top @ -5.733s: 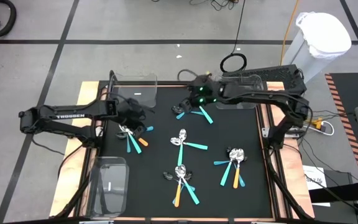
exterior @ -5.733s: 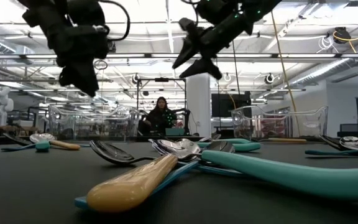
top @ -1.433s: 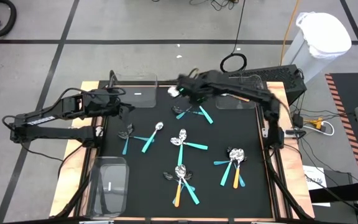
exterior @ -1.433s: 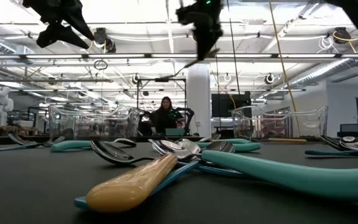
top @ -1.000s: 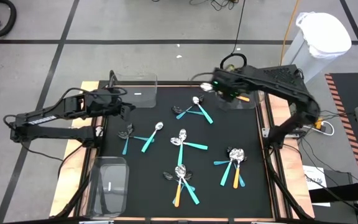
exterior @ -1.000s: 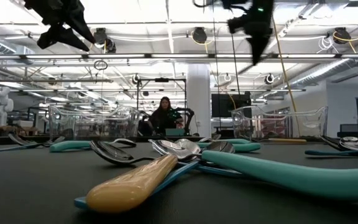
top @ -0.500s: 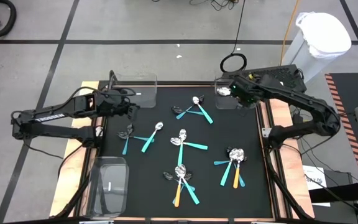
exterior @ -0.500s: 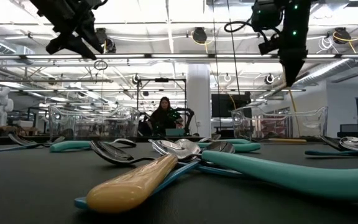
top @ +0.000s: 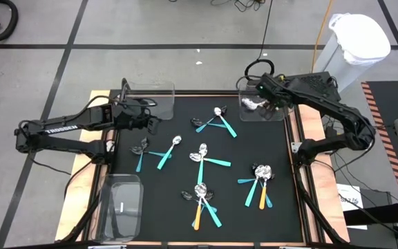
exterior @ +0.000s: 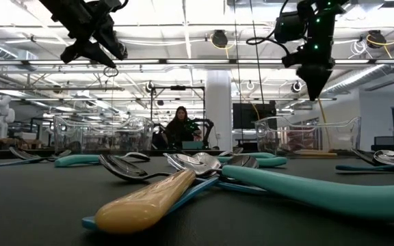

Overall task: Sort silverware by color (type)
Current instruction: Put the yellow spoon into the top right transparent bin

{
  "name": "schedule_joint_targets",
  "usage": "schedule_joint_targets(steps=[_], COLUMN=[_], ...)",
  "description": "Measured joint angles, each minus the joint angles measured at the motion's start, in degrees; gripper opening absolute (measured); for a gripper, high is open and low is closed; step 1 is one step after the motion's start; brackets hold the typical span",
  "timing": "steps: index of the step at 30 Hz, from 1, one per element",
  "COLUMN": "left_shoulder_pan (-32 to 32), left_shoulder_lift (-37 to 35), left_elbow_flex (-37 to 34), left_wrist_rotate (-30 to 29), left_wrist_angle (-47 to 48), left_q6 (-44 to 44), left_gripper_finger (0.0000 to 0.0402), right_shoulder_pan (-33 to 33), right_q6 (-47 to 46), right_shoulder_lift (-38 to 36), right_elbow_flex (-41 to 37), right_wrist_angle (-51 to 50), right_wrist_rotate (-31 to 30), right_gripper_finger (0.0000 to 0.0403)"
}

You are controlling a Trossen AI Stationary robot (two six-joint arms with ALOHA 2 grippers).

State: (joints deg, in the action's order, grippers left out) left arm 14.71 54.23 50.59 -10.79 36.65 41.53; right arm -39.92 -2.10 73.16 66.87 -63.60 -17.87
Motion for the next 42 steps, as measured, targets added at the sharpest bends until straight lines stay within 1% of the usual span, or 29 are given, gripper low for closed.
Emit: schedule_joint_targets(steps=[2, 3, 4, 5, 7, 9, 11, 13, 18, 22, 24, 26, 28, 30, 33, 36, 39, 42], left_shoulder_pan=[-0.1, -0.1, -0.1, -0.1, -0.1, -0.1, -0.2, -0.7, -2.9, -6.4, -8.5, -10.4, -11.6, -12.2, -12.1, -12.1, -12.1, -12.1], left_shoulder_lift=[0.1, 0.1, 0.2, 0.4, 1.0, 2.0, 2.9, 4.2, 8.1, 11.5, 13.0, 14.2, 15.0, 15.2, 15.0, 14.4, 14.3, 14.3], left_elbow_flex=[0.0, 0.0, 0.0, -0.2, -0.6, -0.7, -0.7, -0.7, -0.7, -0.7, -0.7, -0.7, -0.7, -0.7, -0.7, -0.7, -0.7, -0.7], left_wrist_rotate=[0.0, -0.2, -0.6, -1.1, -1.3, -1.0, 1.1, 2.4, 2.4, 2.4, 2.4, 2.4, 2.8, 4.5, 7.5, 7.8, 7.7, 7.3], left_wrist_angle=[0.0, 0.0, -0.2, -0.4, -0.1, -0.1, -0.2, -0.2, -0.2, -0.5, -2.3, -5.8, -9.1, -11.2, -11.8, -9.7, -7.2, -7.2], left_q6=[-1.1, -2.7, -5.0, -7.1, -10.2, -11.2, -10.9, -8.7, -0.4, 5.5, 6.5, 5.2, 2.2, -1.1, -5.0, -7.7, -8.6, -11.9], left_gripper_finger=[0.0141, 0.0141, 0.0141, 0.0141, 0.0141, 0.0141, 0.0141, 0.0141, 0.0141, 0.0141, 0.0141, 0.0141, 0.0141, 0.0141, 0.0141, 0.0141, 0.0141, 0.0141], right_shoulder_pan=[0.5, 1.2, 2.3, 3.7, 6.7, 10.3, 13.9, 17.9, 27.6, 35.7, 39.4, 43.3, 47.1, 51.3, 57.7, 63.5, 67.0, 68.7], right_q6=[-8.2, -11.5, -14.3, -17.0, -20.9, -23.4, -25.8, -28.9, -39.5, -49.0, -54.5, -61.3, -69.2, -78.2, -90.0, -99.2, -103.7, -103.1], right_shoulder_lift=[-0.4, -0.5, -0.4, -0.4, -0.4, -0.4, -0.4, -0.4, -0.4, -0.4, -0.4, -0.4, 0.2, 0.9, 2.7, 6.3, 10.4, 13.8], right_elbow_flex=[0.0, 0.0, 0.0, 0.0, 0.0, 0.0, 0.0, 0.0, 0.0, -0.1, -0.1, -0.1, -0.1, -0.2, -0.2, -0.2, -0.2, -0.2], right_wrist_angle=[1.8, 3.6, 5.2, 6.2, 7.7, 9.0, 8.9, 8.3, 4.8, 4.4, 3.7, 2.0, 0.0, -1.9, -2.1, -2.5, -2.8, -4.1], right_wrist_rotate=[11.2, 15.9, 18.7, 19.8, 19.8, 19.4, 19.1, 18.0, 14.6, 12.8, 11.6, 10.1, 8.4, 7.7, 8.8, 11.5, 16.2, 18.1], right_gripper_finger=[0.0215, 0.0215, 0.0214, 0.0212, 0.0205, 0.0199, 0.0193, 0.0188, 0.0178, 0.0171, 0.0169, 0.0166, 0.0164, 0.0164, 0.0163, 0.0163, 0.0163, 0.0163])
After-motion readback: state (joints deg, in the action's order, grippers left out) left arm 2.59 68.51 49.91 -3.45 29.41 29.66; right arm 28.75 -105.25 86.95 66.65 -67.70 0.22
